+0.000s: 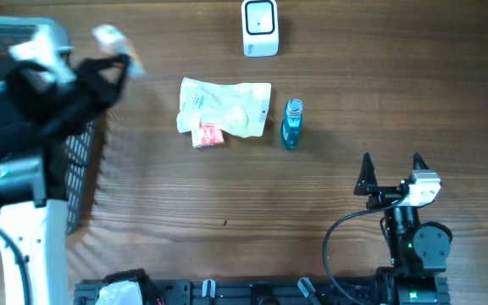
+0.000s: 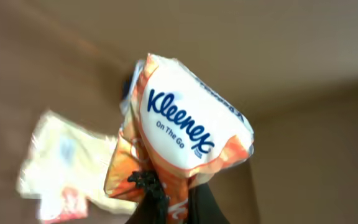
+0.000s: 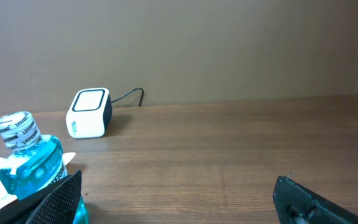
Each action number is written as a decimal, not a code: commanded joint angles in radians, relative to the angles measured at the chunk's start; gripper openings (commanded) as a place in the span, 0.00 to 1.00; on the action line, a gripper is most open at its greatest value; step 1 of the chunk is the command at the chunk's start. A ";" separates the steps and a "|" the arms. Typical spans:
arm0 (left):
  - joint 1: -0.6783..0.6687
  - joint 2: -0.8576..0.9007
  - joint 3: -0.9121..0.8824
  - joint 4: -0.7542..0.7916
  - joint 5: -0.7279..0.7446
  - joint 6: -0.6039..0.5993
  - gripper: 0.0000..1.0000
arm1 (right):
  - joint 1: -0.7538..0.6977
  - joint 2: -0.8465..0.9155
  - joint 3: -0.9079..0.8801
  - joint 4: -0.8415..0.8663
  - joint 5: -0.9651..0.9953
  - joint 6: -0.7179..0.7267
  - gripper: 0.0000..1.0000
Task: Scan the item barcode
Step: 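Carry the second Kleenex pack out and place it near the first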
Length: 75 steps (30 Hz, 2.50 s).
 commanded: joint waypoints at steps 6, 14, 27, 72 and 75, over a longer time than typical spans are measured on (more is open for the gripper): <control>-0.462 0.354 0.003 -0.093 -0.328 -0.018 0.04 | -0.003 -0.004 -0.001 0.002 -0.015 0.014 1.00; -0.554 0.657 0.003 -0.062 -0.389 -0.104 0.17 | -0.003 -0.004 -0.001 0.002 -0.015 0.014 1.00; -0.566 0.742 0.016 0.068 -0.406 -0.100 1.00 | -0.003 -0.004 -0.001 0.002 -0.015 0.014 1.00; -0.299 0.727 -0.022 -0.309 -0.993 0.023 0.04 | -0.003 -0.004 -0.001 0.002 -0.015 0.014 1.00; -0.299 0.728 -0.087 -0.251 -0.965 0.001 0.04 | -0.003 -0.004 -0.001 0.002 -0.015 0.014 1.00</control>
